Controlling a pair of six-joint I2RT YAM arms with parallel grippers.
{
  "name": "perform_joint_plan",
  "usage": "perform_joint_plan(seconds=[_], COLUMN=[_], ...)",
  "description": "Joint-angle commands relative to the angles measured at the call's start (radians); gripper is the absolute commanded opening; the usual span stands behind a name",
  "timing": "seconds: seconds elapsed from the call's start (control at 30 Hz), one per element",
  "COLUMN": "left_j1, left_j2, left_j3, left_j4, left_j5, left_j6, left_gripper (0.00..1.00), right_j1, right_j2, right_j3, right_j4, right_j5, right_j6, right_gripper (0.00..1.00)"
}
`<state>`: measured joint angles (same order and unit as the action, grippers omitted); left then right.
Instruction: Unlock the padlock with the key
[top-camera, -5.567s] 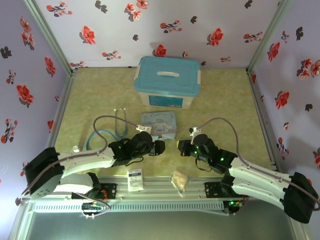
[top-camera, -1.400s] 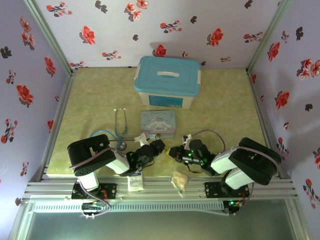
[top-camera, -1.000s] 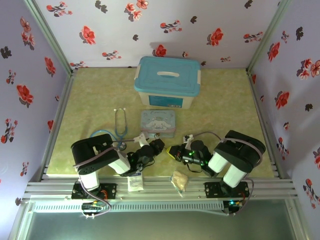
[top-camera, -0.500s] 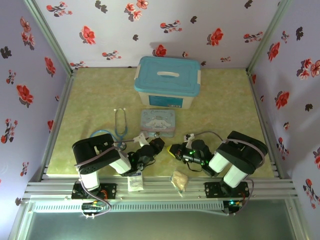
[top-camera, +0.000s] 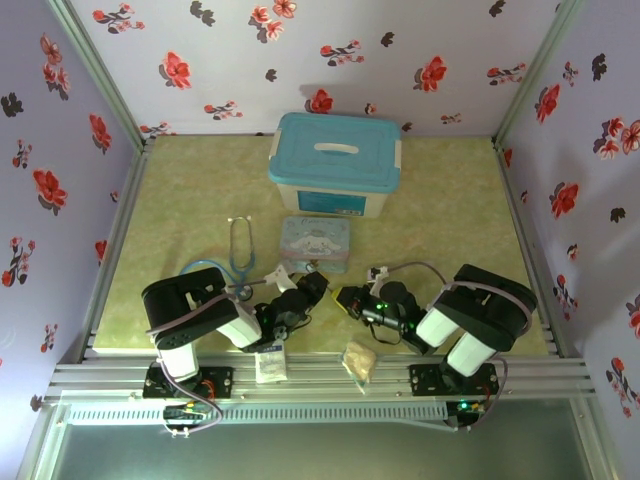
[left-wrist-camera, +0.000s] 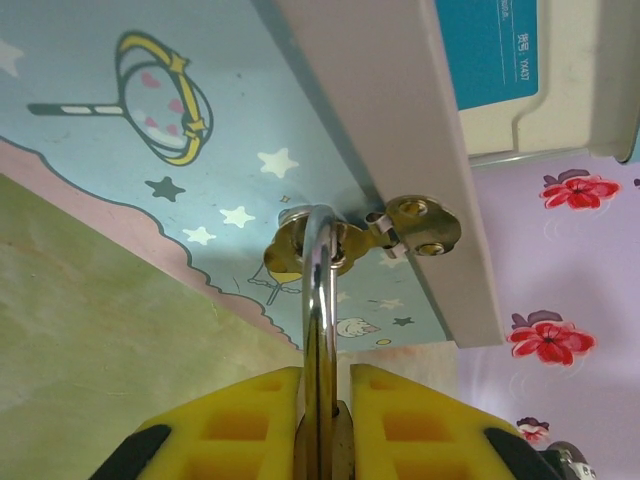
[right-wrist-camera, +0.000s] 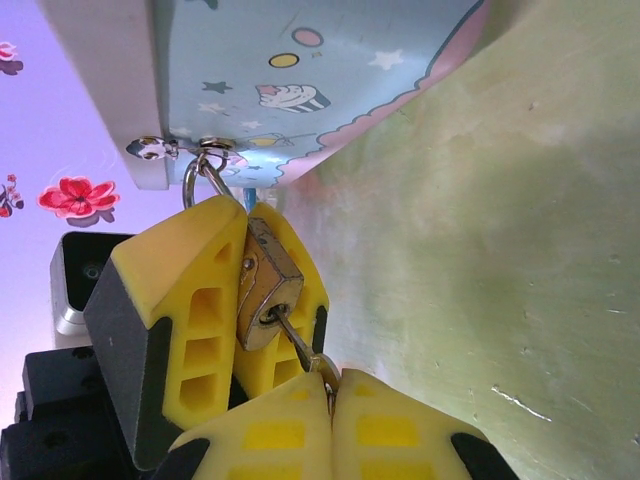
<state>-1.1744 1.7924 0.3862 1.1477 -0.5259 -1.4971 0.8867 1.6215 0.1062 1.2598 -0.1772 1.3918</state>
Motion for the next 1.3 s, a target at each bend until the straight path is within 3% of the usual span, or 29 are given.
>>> perform_joint_plan(seconds=[0.0,0.27,1.03,1.27], left_j1=[-0.056,-0.058,-0.068,-0.067], left_j2=[-0.018,-0.028,0.003,0.002], left_j3=[0.046,0.037,0.065,0.069], left_j4=[0.095,0.081,0.144,0.145], left_j5=[0.110,0.105,0.144,0.160], left_j6=[-0.017,-0.016,-0.070,-0.060], left_gripper=[0.00,0.00,0.00,0.00], right_j1=[0.035,0.064,0.039,-0.043], right_j2=[-0.007,-0.072,-0.138,-0.138], right_j3=[0.067,-0.010,0.066,0.033], right_j4=[0.125,0.125,0.127,0.125], right_j5=[0.143,0.302,0.180,0.116], right_j6=[-0.005,0.024,0.071,0.070], right_gripper=[0.00,0.00,0.00,0.00])
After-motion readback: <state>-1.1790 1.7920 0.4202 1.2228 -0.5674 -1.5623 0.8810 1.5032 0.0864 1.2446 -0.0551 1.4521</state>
